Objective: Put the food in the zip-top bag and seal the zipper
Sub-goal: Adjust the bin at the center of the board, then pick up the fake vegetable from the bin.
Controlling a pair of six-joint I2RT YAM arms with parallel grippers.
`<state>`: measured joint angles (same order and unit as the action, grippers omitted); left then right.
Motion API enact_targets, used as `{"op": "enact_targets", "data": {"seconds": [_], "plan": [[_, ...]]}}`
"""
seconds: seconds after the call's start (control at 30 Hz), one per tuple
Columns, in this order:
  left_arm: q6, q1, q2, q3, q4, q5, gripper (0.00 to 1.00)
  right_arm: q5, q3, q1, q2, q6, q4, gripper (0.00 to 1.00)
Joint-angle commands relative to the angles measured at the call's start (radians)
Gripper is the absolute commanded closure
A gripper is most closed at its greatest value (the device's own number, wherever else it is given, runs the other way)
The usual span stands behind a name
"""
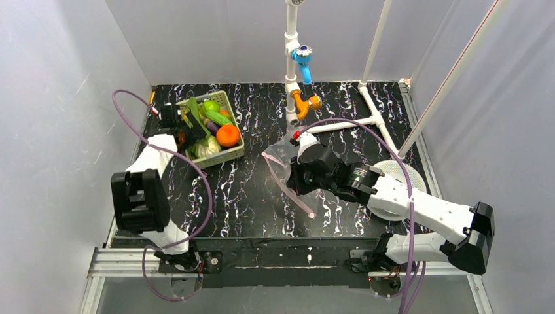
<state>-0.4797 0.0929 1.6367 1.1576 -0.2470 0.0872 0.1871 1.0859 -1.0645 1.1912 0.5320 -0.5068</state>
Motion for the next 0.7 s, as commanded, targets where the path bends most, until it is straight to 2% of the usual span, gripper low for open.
{"op": "enact_targets", "data": {"seconds": [0.0, 0.1, 0.2, 0.33, 0.43, 0.5, 0.63, 0.67], "plan": [[-0.079, -0.014, -0.150, -0.164, -0.134, -0.080, 0.12, -0.008, -0.014, -0.002, -0.026, -0.020, 0.060, 0.99], [-0.045, -0.014, -0.242, -0.172, -0.123, -0.085, 0.10, -0.014, -0.026, -0.002, -0.039, -0.024, 0.060, 0.99], [0.016, -0.013, -0.277, -0.083, -0.160, -0.087, 0.05, -0.014, -0.044, -0.002, -0.064, -0.022, 0.063, 0.99], [0.104, -0.014, -0.246, 0.028, -0.164, -0.103, 0.03, -0.008, -0.056, -0.002, -0.076, -0.010, 0.059, 0.99], [0.142, -0.012, -0.163, 0.086, -0.168, -0.019, 0.03, -0.014, -0.043, -0.002, -0.069, -0.003, 0.050, 0.99], [0.148, -0.001, -0.099, 0.113, -0.159, -0.016, 0.06, -0.022, -0.028, -0.002, -0.063, 0.002, 0.042, 0.99], [0.142, 0.032, 0.068, 0.203, -0.162, -0.188, 0.16, -0.027, -0.012, -0.002, -0.045, 0.002, 0.037, 0.99], [0.141, 0.038, 0.109, 0.224, -0.188, -0.213, 0.22, -0.027, -0.004, -0.002, -0.037, 0.003, 0.034, 0.99]]}}
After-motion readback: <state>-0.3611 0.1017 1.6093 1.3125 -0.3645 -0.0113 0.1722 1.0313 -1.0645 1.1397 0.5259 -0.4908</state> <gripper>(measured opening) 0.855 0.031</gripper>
